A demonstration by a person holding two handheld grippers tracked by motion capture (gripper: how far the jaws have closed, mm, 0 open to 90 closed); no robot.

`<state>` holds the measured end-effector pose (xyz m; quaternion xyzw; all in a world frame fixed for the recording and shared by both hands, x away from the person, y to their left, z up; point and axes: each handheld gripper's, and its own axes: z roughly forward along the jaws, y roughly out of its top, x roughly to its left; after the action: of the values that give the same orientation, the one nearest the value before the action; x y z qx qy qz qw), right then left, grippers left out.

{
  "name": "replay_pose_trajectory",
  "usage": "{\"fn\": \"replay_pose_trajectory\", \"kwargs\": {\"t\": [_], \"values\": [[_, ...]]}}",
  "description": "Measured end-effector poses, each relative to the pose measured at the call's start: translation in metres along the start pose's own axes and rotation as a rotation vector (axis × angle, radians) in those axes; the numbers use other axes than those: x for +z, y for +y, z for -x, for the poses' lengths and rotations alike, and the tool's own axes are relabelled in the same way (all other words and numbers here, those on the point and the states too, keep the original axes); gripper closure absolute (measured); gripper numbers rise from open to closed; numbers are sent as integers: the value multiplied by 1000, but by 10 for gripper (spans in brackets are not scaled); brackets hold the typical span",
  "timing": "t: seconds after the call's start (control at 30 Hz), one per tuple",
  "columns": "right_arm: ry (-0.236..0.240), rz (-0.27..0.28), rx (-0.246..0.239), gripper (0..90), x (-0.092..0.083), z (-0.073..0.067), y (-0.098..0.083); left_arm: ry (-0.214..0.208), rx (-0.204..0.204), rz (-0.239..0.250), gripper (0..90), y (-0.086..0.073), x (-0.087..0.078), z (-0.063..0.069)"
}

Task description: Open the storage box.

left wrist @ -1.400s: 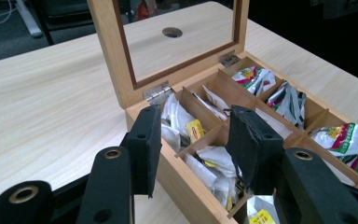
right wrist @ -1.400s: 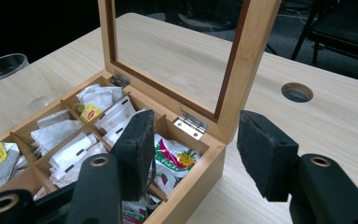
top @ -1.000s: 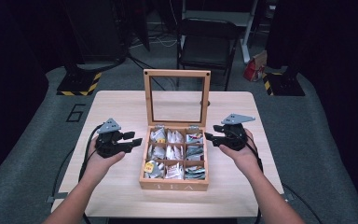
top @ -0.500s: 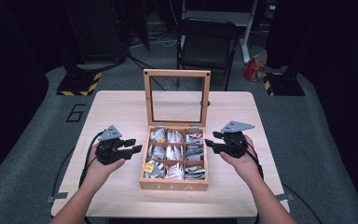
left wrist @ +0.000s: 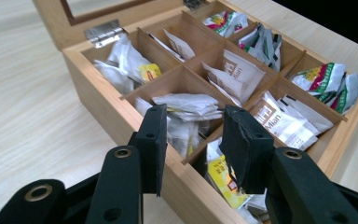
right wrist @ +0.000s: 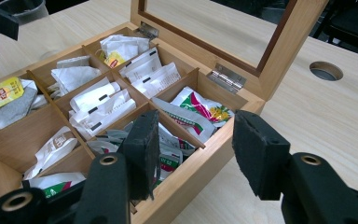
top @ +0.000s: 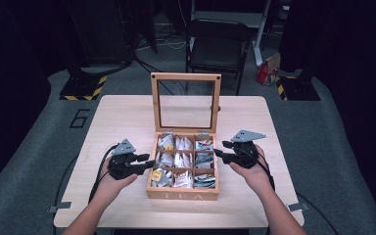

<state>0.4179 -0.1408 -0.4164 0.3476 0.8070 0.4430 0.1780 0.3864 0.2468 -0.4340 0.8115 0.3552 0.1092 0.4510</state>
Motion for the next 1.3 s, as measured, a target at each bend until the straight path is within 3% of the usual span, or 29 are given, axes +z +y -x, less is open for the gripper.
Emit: {"fn": "replay_pose_trajectory", "kwargs": {"t": [0.13, 0.4, 0.43, 0.53, 0.87, 1.07, 1.3], "values": [[0, 10, 9, 508, 0, 1, -2, -24, -8, -5, 613, -4, 6, 4], [-4, 10, 15, 508, 0, 1, -4, -28, 0, -22, 612, -9, 13, 7], [-3, 10, 14, 508, 0, 1, -4, -35, -18, -19, 611, -11, 15, 9], [-5, 14, 15, 508, 0, 1, -4, -37, -1, -30, 610, -11, 16, 9], [-10, 17, 17, 508, -1, 1, -5, -57, -26, -48, 605, -16, 23, 12], [-13, 21, 14, 508, -2, 2, -6, -70, -11, -60, 608, -17, 26, 16], [-17, 24, 20, 508, -2, 2, -8, -110, -31, -56, 676, -17, 25, 18]]}}
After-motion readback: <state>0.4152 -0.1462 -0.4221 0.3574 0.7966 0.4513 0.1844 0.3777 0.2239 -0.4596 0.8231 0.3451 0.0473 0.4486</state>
